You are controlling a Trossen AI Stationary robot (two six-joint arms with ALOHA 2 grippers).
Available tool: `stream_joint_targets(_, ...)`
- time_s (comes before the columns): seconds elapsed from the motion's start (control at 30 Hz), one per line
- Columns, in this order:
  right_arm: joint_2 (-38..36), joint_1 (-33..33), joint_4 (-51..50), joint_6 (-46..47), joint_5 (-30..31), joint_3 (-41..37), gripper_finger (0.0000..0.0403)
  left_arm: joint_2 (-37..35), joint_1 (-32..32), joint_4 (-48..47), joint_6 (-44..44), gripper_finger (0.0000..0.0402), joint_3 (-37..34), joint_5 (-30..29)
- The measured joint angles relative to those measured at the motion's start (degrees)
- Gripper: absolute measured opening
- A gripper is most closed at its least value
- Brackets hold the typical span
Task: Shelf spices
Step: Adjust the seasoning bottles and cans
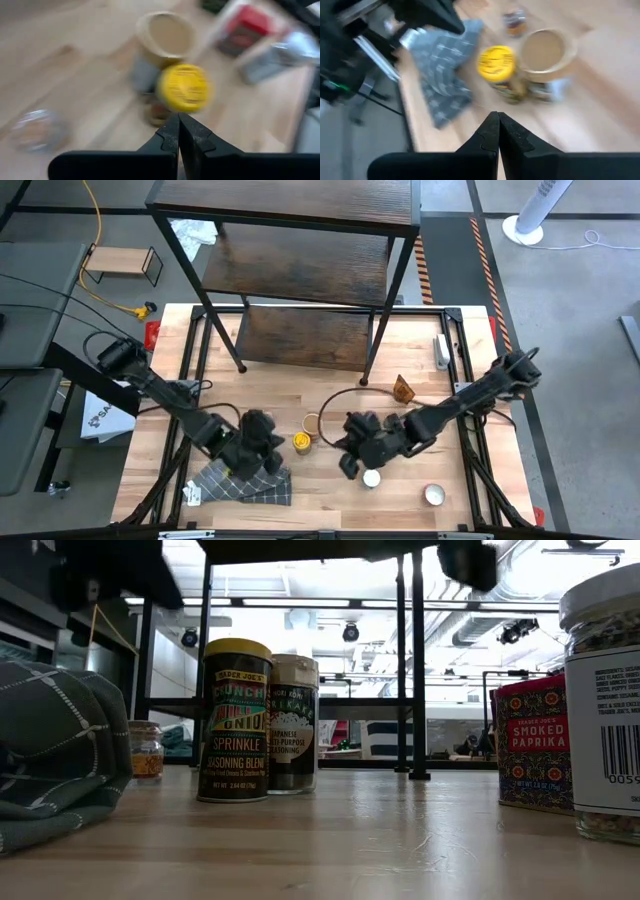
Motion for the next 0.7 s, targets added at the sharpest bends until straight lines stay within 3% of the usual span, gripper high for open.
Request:
stream_joint_targets(0.17,-6.4,1.5,-14.2,0.4,3.7,2.0,0.0,1.0,2.9,-7.7,-9.5,0.0,-0.6,-0.7)
stream_joint_targets(0.33,-11.6,3.7,-24.4,5.3,8.7,2.0,0.0,4.0,6.8,-9.7,-12.6,0.0,-0.7,-0.1)
stream_joint_targets(0.5,-14.5,5.4,-30.9,9.4,11.0,1.9,0.0,6.3,11.8,-7.2,-11.0,0.0,-0.7,-1.5)
stream_joint_targets(0.7,-14.7,7.0,-31.9,12.5,11.1,1.9,0.0,7.5,18.2,-0.6,-2.3,0.0,-0.6,0.0)
